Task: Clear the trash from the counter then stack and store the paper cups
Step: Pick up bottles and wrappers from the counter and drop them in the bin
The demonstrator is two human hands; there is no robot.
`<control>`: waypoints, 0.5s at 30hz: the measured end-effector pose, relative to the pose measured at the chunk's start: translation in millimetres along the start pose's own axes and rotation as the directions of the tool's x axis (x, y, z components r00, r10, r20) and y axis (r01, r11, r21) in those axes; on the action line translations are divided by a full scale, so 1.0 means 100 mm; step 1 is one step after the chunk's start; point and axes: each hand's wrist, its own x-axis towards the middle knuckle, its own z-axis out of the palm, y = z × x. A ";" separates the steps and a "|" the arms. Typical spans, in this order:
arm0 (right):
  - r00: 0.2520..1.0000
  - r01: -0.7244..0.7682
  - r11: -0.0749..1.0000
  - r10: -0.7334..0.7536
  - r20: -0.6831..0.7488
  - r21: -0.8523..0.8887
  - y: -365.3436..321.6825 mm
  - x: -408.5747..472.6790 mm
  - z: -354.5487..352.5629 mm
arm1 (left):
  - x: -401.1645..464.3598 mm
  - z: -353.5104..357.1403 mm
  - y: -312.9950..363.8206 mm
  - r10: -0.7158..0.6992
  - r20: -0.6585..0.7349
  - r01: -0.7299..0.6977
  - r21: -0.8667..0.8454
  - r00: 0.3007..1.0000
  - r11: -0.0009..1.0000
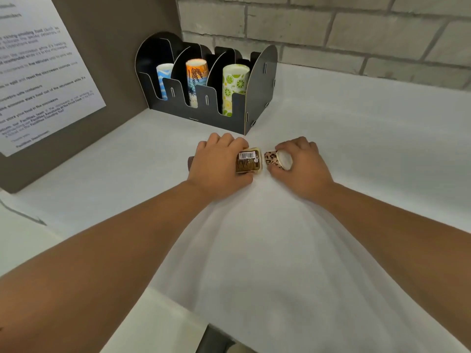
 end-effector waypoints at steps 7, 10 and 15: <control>0.997 0.022 0.999 -0.019 0.078 -0.039 -0.25 -0.70 -0.19 | -0.57 -0.23 0.23 0.011 -0.110 -0.030 -0.174 0.994 0.984; 0.999 -0.022 1.000 0.023 0.047 -0.006 -0.44 -1.17 -0.33 | -0.92 -0.42 0.40 -0.015 -0.117 -0.016 -0.257 0.993 0.966; 1.000 0.011 1.000 -0.012 -0.010 -0.008 -0.78 -2.09 -0.62 | -1.65 -0.75 0.77 -0.052 -0.135 -0.008 -0.411 0.990 0.912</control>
